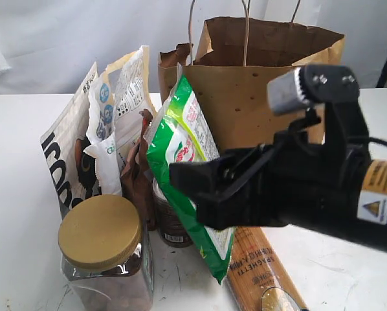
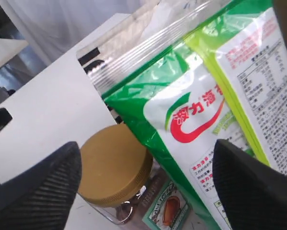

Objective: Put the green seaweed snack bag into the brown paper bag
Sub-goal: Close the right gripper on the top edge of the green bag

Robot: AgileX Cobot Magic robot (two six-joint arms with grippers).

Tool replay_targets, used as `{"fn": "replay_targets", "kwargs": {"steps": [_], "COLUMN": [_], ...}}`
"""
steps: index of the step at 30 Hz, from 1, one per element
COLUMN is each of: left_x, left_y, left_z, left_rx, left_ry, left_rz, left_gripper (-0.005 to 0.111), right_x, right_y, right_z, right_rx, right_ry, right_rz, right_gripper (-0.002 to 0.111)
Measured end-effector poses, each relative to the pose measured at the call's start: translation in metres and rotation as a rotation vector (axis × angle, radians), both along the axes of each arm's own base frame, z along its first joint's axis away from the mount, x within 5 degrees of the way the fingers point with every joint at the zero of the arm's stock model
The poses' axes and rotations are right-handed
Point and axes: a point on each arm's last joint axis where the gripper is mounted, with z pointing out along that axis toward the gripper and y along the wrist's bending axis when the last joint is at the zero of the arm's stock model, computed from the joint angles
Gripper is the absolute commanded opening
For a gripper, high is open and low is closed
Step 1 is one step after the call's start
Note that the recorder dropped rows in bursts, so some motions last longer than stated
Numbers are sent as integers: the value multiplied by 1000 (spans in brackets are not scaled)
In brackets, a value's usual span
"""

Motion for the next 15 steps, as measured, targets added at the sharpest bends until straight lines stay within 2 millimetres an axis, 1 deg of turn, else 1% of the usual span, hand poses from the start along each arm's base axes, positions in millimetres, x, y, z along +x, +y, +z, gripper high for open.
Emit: {"fn": "replay_targets", "kwargs": {"steps": [1, 2, 3, 4, 5, 9, 11, 15], "left_x": [0, 0, 0, 0, 0, 0, 0, 0], "left_y": [0, 0, 0, 0, 0, 0, 0, 0], "left_z": [0, 0, 0, 0, 0, 0, 0, 0], "left_rx": [0, 0, 0, 0, 0, 0, 0, 0], "left_ry": [0, 0, 0, 0, 0, 0, 0, 0], "left_rz": [0, 0, 0, 0, 0, 0, 0, 0], "left_gripper": [0, 0, 0, 0, 0, 0, 0, 0], "right_x": [3, 5, 9, 11, 13, 19, 27, 41], "right_y": [-5, -6, -7, -6, -6, -6, 0, 13], "right_z": [12, 17, 31, 40, 54, 83, 85, 79], "right_rx": [5, -2, -7, -3, 9, 73, 75, 23], "right_ry": [40, 55, 70, 68, 68, 67, 89, 145], "right_rz": [-29, -37, -49, -51, -58, -86, -97, -101], "right_gripper": [66, 66, 66, 66, 66, 66, 66, 67]}}
